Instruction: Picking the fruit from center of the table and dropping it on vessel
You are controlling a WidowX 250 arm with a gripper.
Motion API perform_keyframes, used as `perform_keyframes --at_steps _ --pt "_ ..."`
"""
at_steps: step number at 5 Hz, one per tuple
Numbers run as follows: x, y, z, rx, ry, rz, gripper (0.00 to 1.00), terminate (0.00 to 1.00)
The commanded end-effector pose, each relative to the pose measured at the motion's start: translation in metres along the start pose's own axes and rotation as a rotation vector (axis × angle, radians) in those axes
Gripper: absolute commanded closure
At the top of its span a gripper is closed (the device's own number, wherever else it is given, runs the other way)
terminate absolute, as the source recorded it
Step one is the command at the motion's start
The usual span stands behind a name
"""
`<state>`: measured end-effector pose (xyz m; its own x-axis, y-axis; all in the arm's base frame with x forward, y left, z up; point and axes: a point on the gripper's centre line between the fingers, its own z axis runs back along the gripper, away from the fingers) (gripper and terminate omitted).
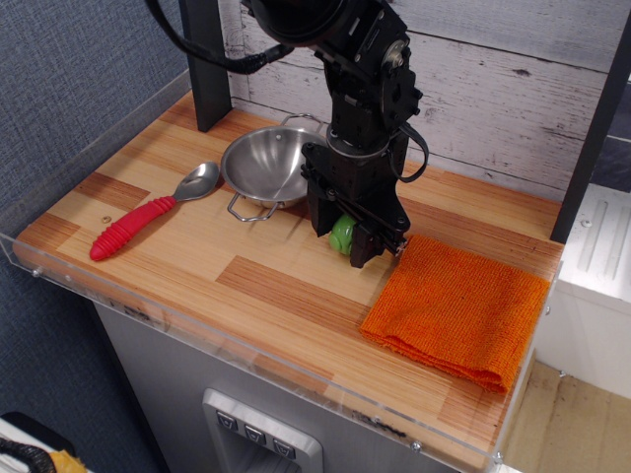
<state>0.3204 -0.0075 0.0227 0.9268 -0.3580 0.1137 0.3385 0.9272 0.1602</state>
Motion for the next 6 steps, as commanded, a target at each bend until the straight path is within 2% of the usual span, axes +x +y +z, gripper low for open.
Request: perform_keyframes --at_steps 1,2,3,4,6 --pt "0.028 0.006 0.059 0.05 -0.171 0.013 1.0 0.0" --pt "0.044 0.003 0.087 0.049 -0.245 0.01 1.0 0.0" --pt "0.044 0.007 0.1 0.046 -0.26 0.045 1.0 0.0" --pt "0.041 0.019 0.102 0.048 -0.258 0.097 1.0 0.0" --pt "0.024 0.056 0.11 0.079 -0.252 0.227 1.0 0.0"
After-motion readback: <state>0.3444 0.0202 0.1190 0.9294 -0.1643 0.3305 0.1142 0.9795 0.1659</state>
